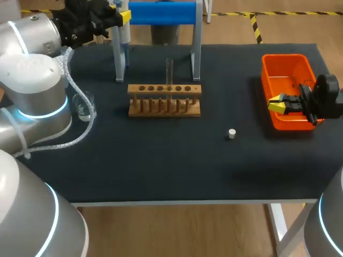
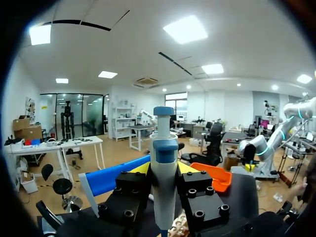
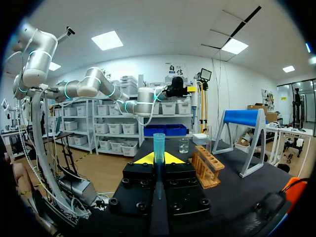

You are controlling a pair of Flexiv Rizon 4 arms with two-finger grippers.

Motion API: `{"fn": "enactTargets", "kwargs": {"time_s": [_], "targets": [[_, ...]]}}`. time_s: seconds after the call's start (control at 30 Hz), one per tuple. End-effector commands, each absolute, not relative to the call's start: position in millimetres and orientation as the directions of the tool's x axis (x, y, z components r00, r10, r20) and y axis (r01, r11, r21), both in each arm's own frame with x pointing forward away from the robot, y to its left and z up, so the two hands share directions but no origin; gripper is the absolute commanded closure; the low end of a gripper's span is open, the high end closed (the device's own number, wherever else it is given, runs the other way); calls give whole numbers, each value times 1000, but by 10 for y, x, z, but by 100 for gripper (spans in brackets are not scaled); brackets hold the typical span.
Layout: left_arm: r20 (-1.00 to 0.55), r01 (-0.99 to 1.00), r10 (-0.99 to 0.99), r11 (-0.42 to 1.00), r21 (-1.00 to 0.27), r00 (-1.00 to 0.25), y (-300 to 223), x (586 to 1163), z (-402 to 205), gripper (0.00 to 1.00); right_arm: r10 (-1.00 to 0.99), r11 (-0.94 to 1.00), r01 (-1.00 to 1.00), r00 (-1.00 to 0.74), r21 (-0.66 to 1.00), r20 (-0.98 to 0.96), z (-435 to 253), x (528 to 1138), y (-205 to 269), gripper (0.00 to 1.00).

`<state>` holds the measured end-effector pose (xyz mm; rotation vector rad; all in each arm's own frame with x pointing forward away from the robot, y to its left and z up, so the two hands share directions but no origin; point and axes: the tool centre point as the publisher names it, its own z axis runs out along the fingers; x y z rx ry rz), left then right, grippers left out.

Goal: Invert the test tube, pick up the pipette, mount the tip to pipette, aspirate from beaker and dispense into the tube, eject the tip, return the pipette, and cap with the stopper.

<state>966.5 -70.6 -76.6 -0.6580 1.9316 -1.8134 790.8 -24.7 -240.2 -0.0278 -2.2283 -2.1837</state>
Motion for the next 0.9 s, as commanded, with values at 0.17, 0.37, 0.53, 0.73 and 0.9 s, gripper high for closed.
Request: {"fn": "enactTargets", "kwargs": {"time_s": [0.17,0.37,0.53,0.73,0.9], "targets": [[16,-55,-569,52,-997,-822,-890,9340,-498,100,-2,22,27,-1000,999,27,-2404,7904,-249,100],[16,-64,-576,63,-996,-817,-1050,9203,-319,100,-2,22,27,-1000,999,27,-2404,7904,-249,100],[25,-54,-530,40,-998,-847,-1173,9165,-232,100,-2,22,27,-1000,999,27,-2404,7904,-249,100],[17,-26,-436,15,-1000,-900,-1362,9108,-108,100,-2,22,27,-1000,999,27,-2404,7904,-249,100],[24,-24,-372,-4,-1000,-928,-1481,9061,-47,100,-2,22,27,-1000,999,27,-2404,7904,-249,100]]}}
